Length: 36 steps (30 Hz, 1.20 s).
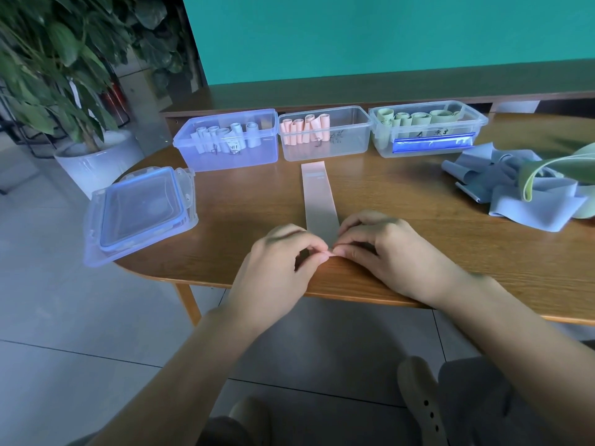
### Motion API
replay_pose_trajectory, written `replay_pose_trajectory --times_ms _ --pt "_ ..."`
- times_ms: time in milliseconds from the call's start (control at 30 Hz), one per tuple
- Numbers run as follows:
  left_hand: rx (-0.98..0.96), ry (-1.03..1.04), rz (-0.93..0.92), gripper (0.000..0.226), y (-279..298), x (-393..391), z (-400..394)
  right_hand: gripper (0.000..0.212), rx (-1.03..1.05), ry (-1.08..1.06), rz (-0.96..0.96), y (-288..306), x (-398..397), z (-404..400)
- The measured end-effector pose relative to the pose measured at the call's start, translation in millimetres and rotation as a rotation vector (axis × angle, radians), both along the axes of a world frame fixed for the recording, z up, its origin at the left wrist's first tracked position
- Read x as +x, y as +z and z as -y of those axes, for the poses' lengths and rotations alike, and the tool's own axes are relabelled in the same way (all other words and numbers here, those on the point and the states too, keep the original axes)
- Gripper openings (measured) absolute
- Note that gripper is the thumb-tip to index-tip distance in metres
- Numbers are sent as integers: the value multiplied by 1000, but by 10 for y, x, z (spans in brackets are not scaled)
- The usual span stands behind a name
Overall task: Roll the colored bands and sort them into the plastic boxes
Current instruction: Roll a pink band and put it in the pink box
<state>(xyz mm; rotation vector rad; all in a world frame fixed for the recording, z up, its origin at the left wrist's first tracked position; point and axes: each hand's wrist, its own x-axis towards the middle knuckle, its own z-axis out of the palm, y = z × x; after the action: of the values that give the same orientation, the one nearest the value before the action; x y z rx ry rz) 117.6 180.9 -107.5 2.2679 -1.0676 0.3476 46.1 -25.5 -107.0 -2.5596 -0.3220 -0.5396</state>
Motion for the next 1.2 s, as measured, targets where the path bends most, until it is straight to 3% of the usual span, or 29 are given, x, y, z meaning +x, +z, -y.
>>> replay_pose_trajectory --times_ms 133,400,733,1000,1200 --pt "22 1 9 16 -10 35 26 27 -30 -27 14 -3 -13 -8" --pt "36 11 31 21 13 47 53 26 -12 -15 -2 31 37 14" --pt "31 -2 19 15 36 152 79 34 -17 -55 -21 6 117 50" --pt "37 -8 1 22 -11 273 119 17 4 -57 8 -58 183 93" --pt "-35 -13 -7 15 30 273 118 21 43 -62 26 -68 229 108"
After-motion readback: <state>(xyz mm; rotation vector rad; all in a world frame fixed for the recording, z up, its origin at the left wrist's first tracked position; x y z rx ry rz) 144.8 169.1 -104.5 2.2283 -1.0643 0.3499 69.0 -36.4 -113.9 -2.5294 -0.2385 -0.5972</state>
